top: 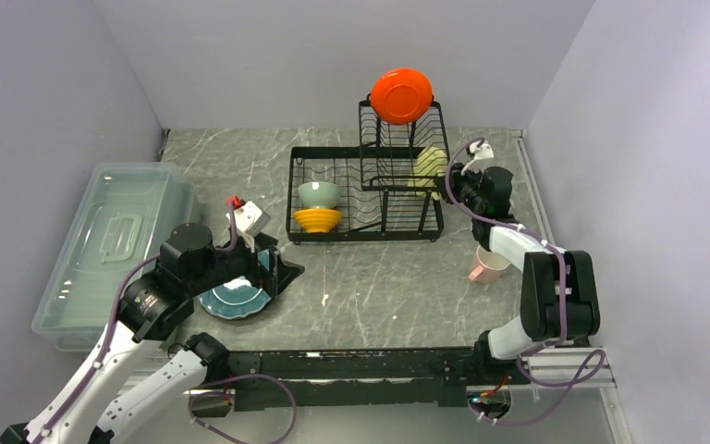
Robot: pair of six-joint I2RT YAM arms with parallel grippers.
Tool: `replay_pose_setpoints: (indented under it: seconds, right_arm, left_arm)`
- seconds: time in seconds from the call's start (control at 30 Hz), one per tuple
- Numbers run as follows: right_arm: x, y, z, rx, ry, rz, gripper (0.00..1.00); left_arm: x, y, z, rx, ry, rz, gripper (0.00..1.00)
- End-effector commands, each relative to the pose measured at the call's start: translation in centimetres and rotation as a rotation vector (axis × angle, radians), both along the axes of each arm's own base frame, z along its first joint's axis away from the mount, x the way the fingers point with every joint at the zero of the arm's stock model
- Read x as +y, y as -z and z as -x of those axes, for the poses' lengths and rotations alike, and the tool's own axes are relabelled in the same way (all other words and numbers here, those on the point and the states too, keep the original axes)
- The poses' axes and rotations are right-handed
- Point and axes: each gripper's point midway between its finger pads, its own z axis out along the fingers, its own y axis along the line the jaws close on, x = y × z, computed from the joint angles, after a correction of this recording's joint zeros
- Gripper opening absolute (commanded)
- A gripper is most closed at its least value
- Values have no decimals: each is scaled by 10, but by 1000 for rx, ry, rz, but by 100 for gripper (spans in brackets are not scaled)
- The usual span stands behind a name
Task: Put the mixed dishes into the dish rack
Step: Turn the cup upside down in the dish rack.
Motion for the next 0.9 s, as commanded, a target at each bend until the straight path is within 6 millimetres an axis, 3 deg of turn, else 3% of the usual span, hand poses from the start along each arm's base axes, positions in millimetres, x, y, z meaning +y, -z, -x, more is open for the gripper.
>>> replay_pose_setpoints:
  seconds: [0.0,0.3,0.87]
  right_arm:
    - [15,-43,-9,-212,-12,-5,0]
    - [19,-22,-1,-221,14,-82,0]
    - [23,-41,35,-363,10,-159,0]
  left_arm:
    - [2,-3,-2,-29,-7,0,99]
    - [2,-2,-3,-29,-10,-1,99]
    - [2,-3,-2,-36,-7,3,99]
